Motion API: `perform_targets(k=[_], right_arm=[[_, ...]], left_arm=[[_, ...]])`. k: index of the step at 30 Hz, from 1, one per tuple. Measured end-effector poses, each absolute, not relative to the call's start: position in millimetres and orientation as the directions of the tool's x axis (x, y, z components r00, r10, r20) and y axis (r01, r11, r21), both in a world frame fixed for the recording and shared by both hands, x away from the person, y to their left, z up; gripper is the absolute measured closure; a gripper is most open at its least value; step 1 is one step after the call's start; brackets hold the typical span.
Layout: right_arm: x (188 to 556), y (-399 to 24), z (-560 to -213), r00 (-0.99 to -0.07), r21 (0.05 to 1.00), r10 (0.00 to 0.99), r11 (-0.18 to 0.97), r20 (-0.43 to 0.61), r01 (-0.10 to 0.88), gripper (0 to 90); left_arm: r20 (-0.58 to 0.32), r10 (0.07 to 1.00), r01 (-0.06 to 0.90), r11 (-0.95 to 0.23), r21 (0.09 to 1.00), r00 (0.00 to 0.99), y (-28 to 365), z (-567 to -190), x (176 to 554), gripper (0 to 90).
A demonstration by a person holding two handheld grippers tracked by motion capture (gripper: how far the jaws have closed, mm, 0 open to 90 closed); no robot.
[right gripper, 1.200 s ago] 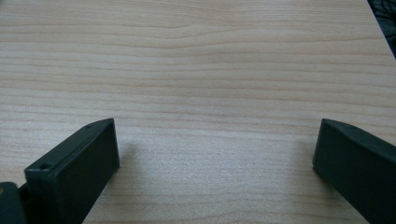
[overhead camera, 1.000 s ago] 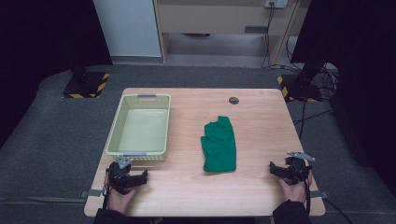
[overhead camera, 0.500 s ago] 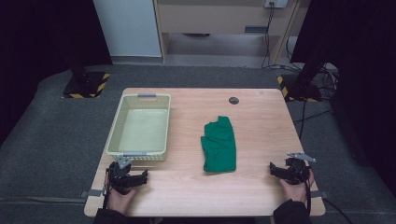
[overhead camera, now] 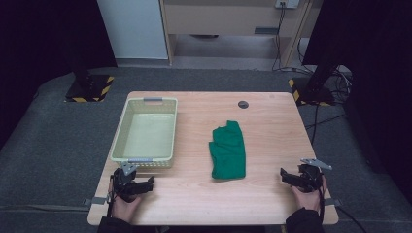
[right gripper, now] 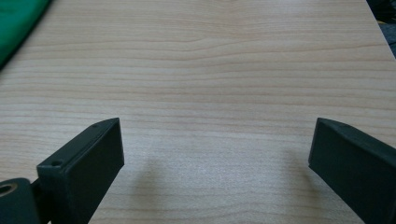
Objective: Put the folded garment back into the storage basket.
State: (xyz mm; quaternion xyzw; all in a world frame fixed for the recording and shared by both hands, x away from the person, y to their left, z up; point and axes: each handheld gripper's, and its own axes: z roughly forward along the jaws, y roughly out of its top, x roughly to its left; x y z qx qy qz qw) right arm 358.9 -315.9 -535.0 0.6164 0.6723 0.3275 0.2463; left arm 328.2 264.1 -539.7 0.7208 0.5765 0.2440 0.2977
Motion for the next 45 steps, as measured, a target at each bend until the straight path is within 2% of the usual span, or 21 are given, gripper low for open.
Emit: perform_targets(k=[13, 45], right_arm=[[356.2, -305.4, -522.0, -0.181, 0.767, 0.973, 0.005, 0.144, 0.641, 4.5], [363.9, -279.3, -517.2, -0.274, 0.759, 0.938, 0.020, 0.210, 0.651, 6.2]], left_arm=[[0.008, 0.976, 0.686, -0.158, 0.710, 0.216, 264.1, -539.7, 328.2, 0.0], [0.009, 0.976, 0.686, -0.158, 0.710, 0.216, 264.1, -539.7, 328.2, 0.0]])
